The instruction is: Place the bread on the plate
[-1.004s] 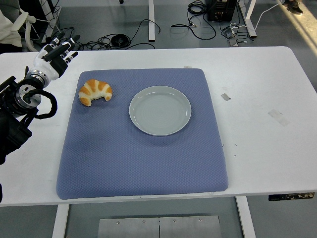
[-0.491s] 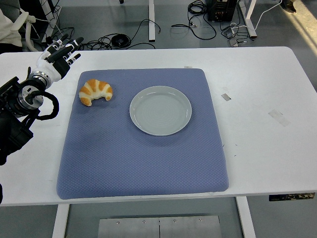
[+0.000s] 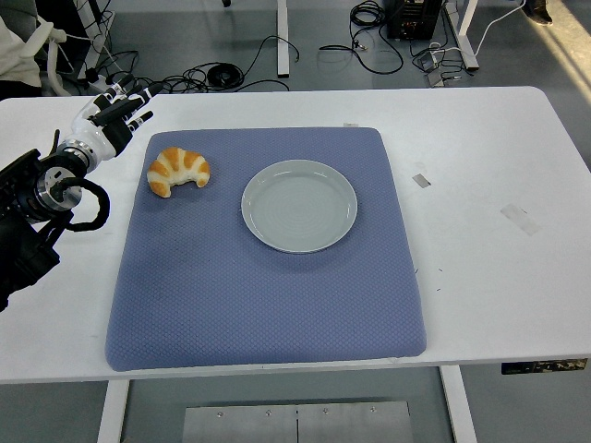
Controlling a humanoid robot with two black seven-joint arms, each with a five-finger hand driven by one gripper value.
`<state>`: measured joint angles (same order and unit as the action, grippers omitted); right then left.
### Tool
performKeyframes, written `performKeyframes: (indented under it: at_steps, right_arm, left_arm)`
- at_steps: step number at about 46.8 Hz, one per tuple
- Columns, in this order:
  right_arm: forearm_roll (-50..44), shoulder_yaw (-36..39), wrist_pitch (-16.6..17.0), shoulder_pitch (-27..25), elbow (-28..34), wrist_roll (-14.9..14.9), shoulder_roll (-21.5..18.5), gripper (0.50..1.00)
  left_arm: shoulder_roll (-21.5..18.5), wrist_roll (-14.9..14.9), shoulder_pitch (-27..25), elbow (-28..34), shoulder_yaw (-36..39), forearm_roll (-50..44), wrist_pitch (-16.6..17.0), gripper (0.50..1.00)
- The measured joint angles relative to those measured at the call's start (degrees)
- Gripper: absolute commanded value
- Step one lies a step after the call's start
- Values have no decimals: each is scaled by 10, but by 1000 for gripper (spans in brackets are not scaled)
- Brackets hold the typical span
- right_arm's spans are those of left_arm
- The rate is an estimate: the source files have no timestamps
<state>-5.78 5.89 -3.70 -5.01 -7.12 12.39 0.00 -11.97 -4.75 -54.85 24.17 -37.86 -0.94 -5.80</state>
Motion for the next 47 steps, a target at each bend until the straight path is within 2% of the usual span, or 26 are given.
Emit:
performKeyframes:
  at_steps: [47]
  right_arm:
    - [0,0,0,0,0,0,0,1000]
  left_arm:
    - [-12,4,-15,2,41,2,7,983]
